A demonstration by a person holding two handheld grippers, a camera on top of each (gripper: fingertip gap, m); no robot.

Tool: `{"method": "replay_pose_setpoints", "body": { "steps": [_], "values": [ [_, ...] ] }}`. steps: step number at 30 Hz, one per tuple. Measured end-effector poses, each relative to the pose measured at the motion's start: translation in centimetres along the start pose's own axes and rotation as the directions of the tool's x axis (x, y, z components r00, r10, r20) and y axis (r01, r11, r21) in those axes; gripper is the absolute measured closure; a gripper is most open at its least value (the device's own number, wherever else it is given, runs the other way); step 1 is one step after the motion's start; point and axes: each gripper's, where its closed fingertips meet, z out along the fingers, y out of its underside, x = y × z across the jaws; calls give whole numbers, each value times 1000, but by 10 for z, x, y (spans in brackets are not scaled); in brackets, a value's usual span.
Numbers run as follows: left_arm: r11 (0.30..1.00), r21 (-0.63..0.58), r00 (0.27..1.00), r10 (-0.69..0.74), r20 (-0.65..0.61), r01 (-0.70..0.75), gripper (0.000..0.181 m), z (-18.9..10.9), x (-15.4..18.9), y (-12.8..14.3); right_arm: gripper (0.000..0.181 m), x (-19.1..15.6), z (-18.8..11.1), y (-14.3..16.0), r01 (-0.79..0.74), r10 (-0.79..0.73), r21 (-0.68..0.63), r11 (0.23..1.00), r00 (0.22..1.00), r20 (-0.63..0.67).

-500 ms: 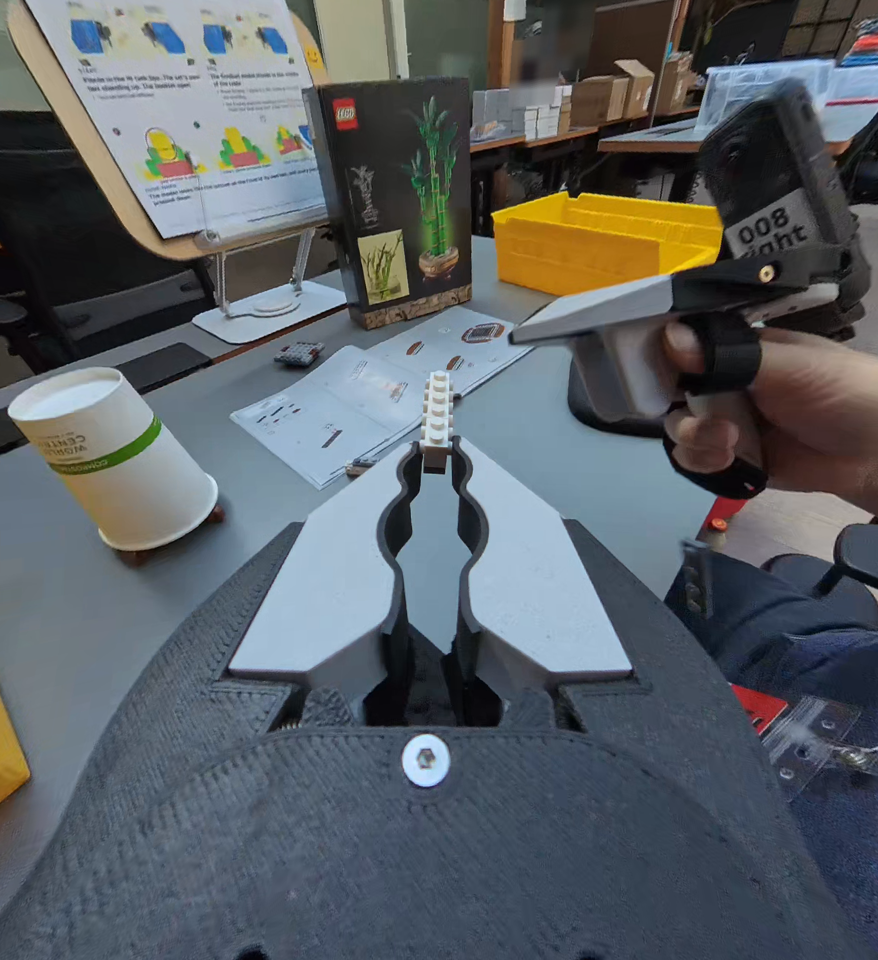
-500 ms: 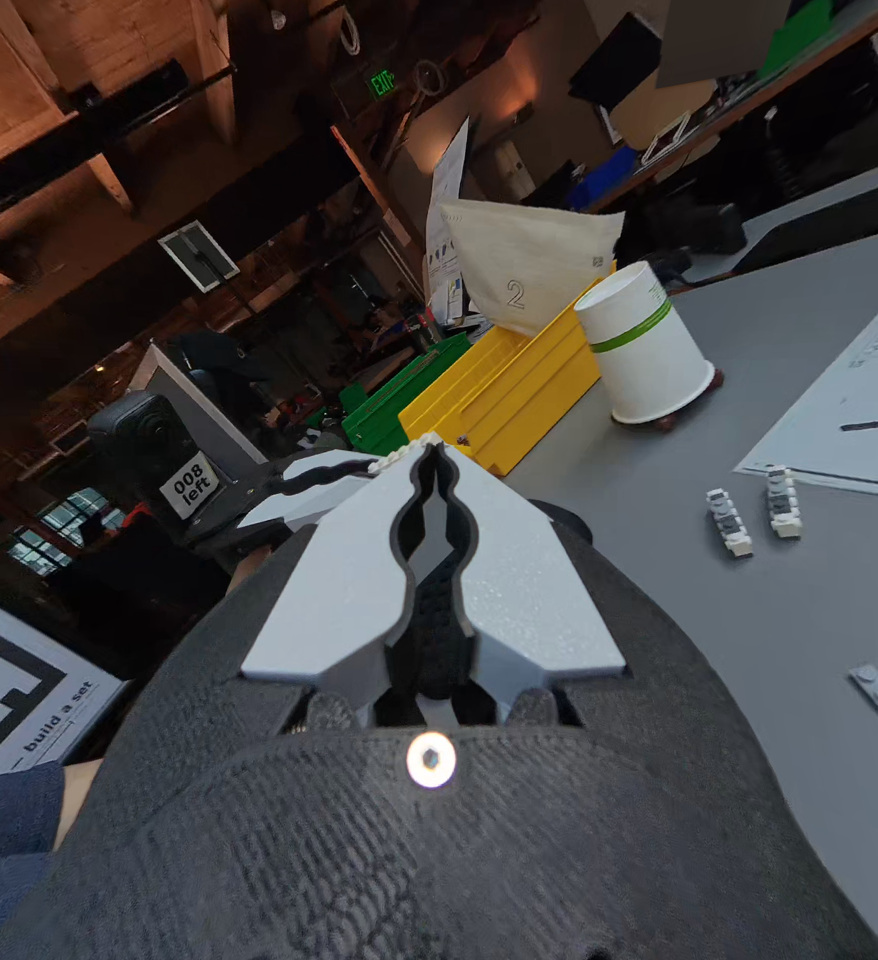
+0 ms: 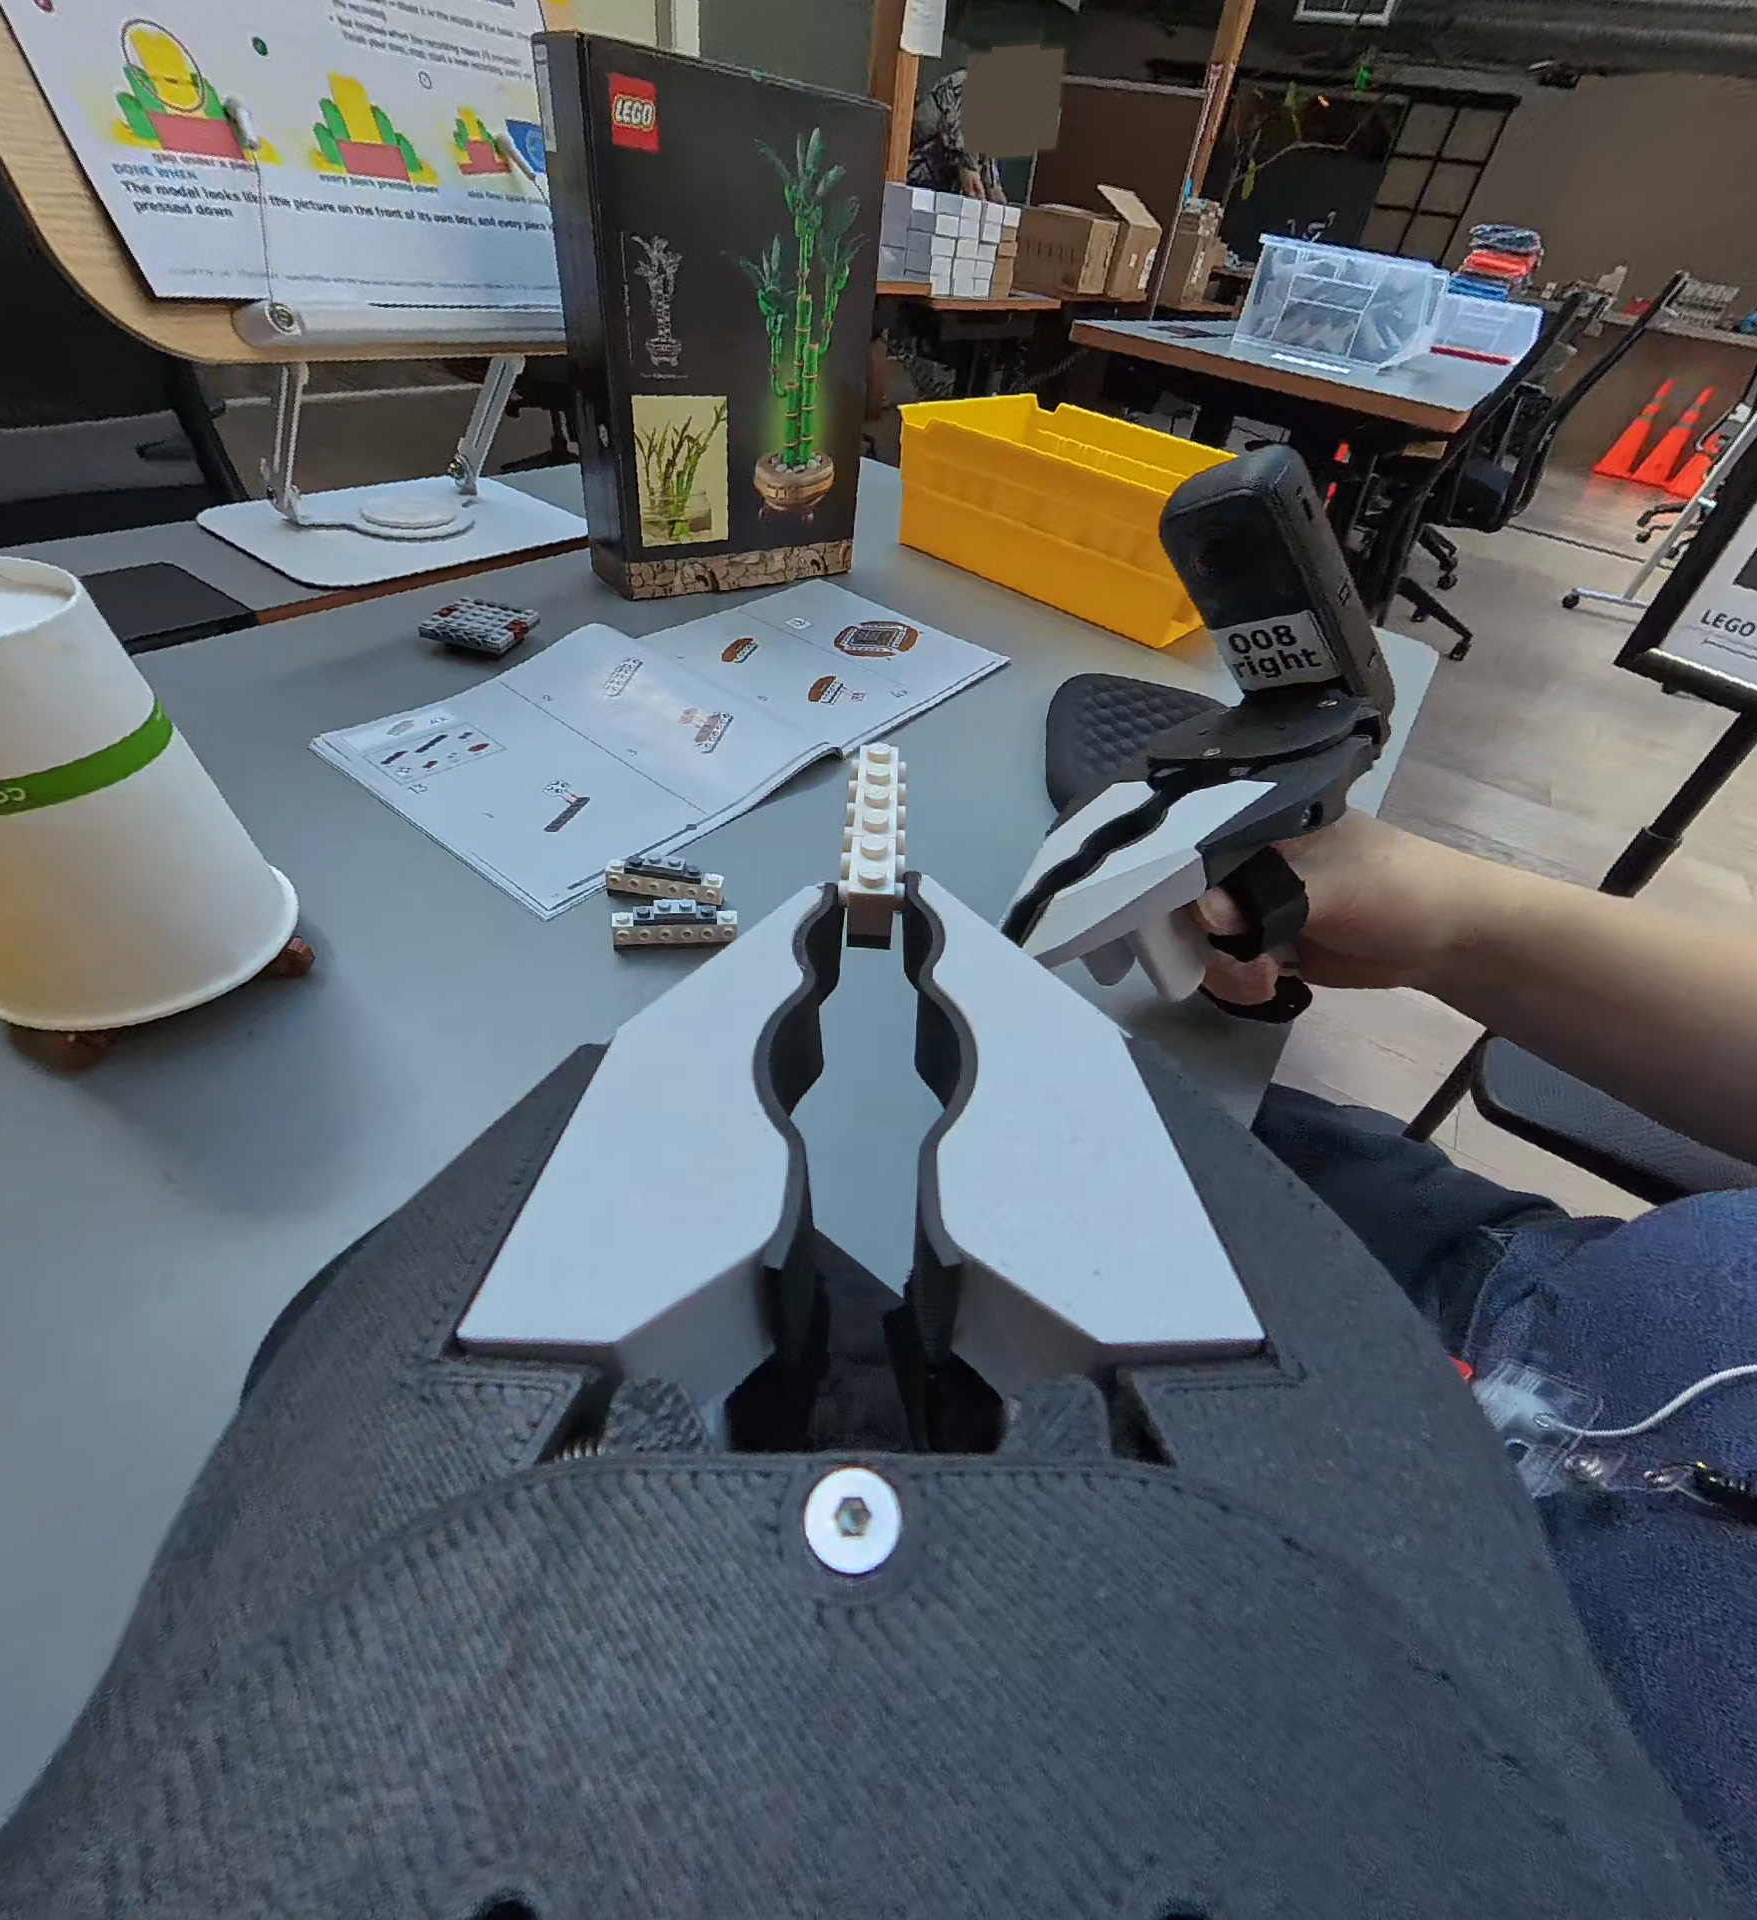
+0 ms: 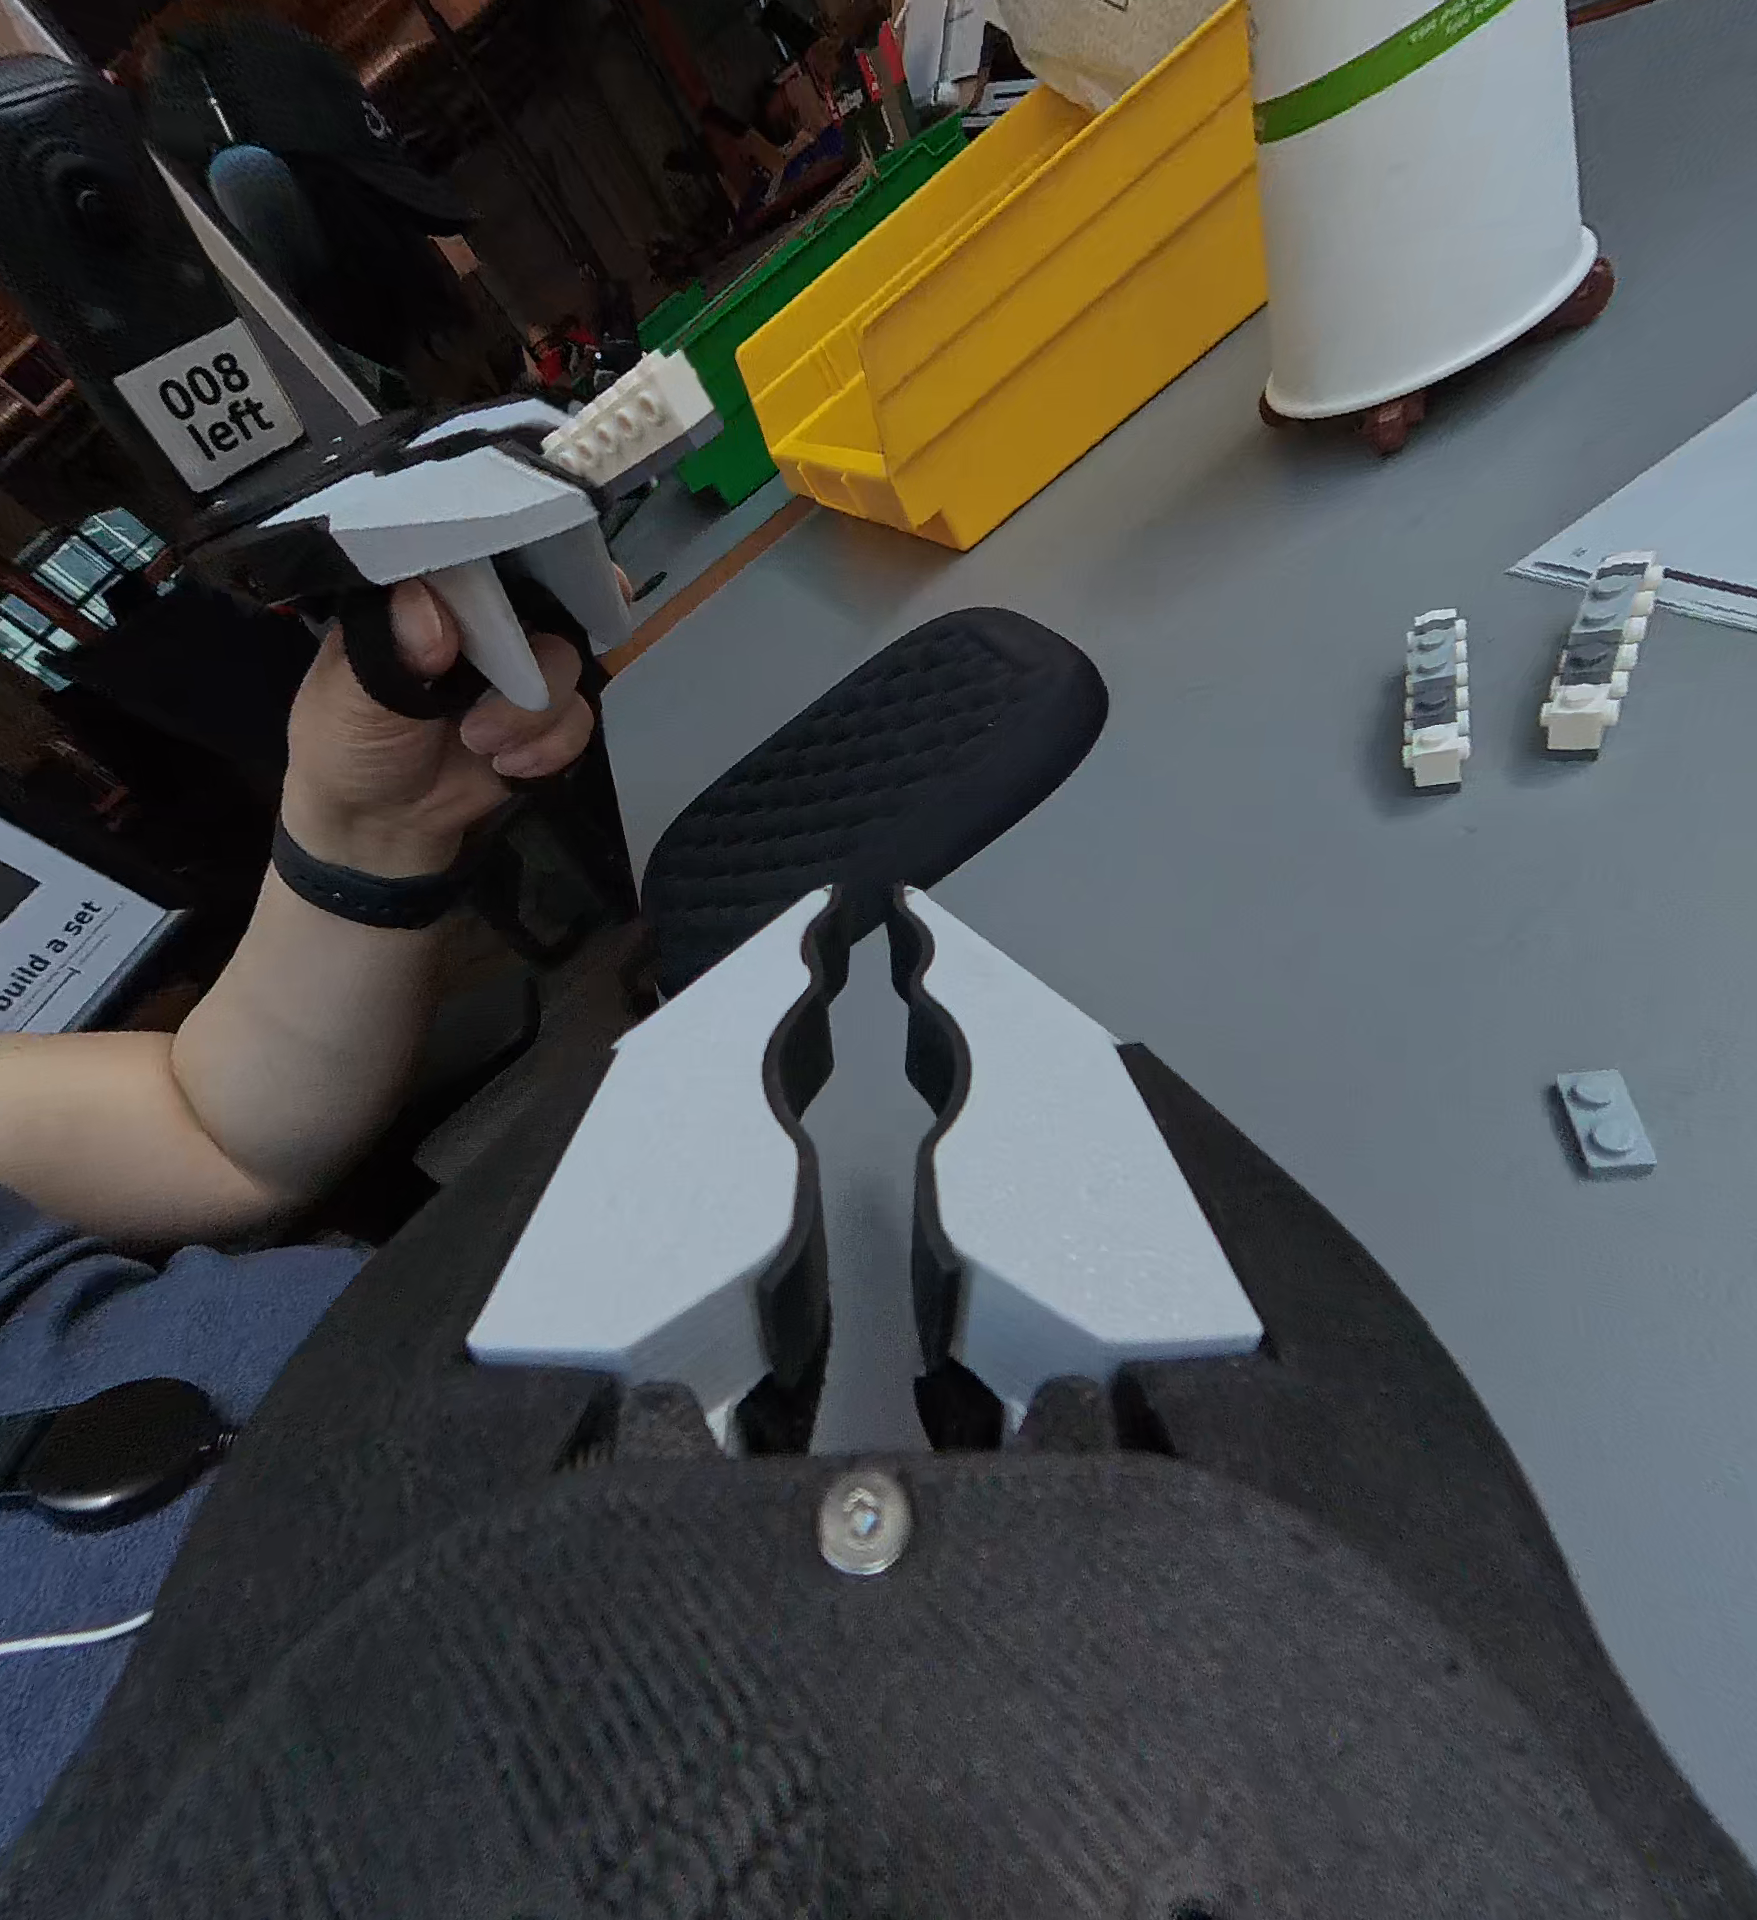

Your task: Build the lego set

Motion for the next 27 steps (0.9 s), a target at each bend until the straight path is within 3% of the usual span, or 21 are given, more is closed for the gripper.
{"method": "replay_pose_setpoints", "body": {
  "steps": [3, 7, 11, 15, 21, 27],
  "values": [
    [997, 17, 997, -74, -8, 74, 172, -11, -4, 4, 177, 2, 4, -16, -40, 39, 41, 998, 999, 25],
    [994, 63, 996, -92, 15, 91, 172, -37, -6, -9, 174, -7, -7, -52, 127, -124, 74, 989, 991, -44],
    [994, 83, 996, -78, 48, 73, 172, -64, 7, -15, 168, -39, -32, -82, 260, -247, 151, 954, 964, -98],
    [996, 85, 997, -35, 65, 29, 172, -86, 31, -18, 166, -70, -70, -89, 412, -368, 188, 892, 901, -228],
    [996, 84, 999, 30, 23, -32, 172, -111, 88, -14, 163, -120, -126, -49, 565, -455, 198, 801, 789, -413],
    [992, 102, 997, 73, 6, -73, 173, -135, 135, 5, 156, -128, -123, 44, 561, -497, 19, 828, 749, -439]
  ]
}}
